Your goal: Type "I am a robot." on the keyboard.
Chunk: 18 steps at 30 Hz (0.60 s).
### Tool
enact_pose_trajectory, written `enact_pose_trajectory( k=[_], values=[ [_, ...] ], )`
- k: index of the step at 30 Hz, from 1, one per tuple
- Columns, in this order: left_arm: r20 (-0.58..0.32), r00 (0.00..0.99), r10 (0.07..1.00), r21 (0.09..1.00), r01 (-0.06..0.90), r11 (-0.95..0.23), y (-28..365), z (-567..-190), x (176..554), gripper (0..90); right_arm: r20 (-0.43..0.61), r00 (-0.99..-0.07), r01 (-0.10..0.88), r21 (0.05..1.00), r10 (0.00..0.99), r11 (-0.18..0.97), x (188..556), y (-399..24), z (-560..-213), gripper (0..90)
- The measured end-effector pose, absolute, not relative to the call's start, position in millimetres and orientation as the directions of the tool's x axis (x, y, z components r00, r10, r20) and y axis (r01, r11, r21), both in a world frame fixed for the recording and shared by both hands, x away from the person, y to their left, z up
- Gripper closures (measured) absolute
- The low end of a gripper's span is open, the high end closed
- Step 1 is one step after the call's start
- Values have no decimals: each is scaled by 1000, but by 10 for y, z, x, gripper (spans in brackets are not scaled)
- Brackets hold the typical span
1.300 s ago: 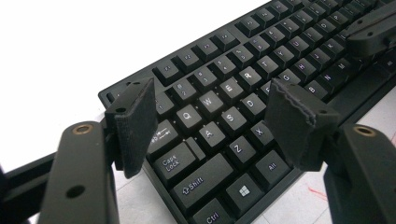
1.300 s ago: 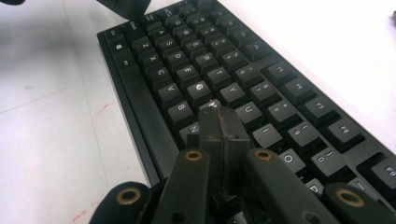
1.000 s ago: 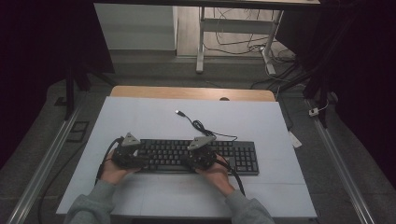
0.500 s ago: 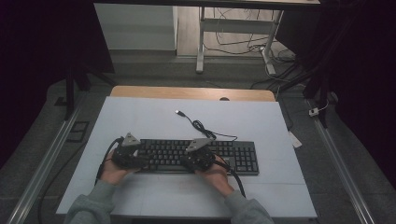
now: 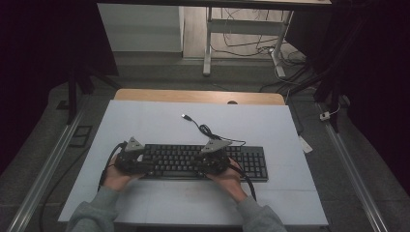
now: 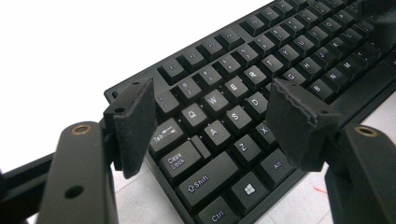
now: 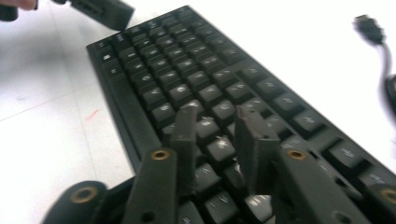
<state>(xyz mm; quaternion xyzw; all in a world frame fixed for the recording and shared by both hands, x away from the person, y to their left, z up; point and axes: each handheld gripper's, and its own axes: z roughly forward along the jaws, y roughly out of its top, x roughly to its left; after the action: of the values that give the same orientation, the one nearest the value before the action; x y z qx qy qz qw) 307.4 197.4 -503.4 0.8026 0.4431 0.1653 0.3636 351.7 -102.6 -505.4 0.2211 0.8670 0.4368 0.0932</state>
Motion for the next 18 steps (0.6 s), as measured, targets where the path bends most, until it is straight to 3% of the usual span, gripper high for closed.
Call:
enact_pose_trajectory(
  k=[7, 18],
  values=[
    [-53, 555, 830, 728, 590, -348, 1973, -5036, 3076, 333, 33, -858, 327, 804, 513, 497, 3498, -1277, -5042, 575],
    [-55, 553, 831, 729, 591, -345, 1975, -5038, 3081, 331, 14, -818, 345, 811, 575, 472, 3435, -1687, -5013, 532]
  ],
)
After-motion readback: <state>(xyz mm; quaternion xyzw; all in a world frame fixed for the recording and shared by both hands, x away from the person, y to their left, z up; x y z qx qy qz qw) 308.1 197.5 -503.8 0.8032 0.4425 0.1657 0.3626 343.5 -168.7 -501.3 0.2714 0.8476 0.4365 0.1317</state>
